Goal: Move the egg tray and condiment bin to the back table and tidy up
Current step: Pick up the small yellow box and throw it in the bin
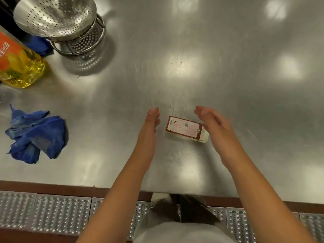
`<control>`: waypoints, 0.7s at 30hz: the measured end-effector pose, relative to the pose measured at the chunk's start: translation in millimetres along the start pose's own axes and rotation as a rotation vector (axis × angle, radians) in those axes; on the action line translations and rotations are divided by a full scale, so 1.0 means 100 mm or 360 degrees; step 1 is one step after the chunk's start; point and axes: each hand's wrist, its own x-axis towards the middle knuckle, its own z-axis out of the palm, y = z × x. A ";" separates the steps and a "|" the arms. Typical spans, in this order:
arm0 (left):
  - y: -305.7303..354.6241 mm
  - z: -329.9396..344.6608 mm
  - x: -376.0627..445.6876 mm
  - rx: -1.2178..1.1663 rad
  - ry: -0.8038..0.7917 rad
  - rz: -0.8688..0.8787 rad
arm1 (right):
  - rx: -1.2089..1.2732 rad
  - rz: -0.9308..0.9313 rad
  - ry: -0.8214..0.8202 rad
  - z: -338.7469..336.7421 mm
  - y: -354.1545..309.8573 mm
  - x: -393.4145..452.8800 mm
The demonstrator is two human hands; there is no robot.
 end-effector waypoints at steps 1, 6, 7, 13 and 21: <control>-0.04 0.00 0.02 0.0010 0.0002 -0.0016 | -0.0012 -0.0008 0.0014 0.00 0.05 0.01; -0.12 0.02 0.09 0.0036 -0.0004 -0.0073 | -0.0341 -0.0073 0.0039 -0.01 0.25 0.10; -0.13 0.02 0.11 0.0046 -0.0003 -0.0081 | -0.0496 -0.0102 0.0035 -0.01 0.28 0.11; -0.18 0.03 0.19 0.0100 0.0004 -0.0106 | -0.1108 -0.0264 0.0000 0.00 0.50 0.23; -0.24 -0.01 0.23 0.0143 0.0012 -0.0134 | -0.1338 -0.0295 0.0098 0.07 0.72 0.31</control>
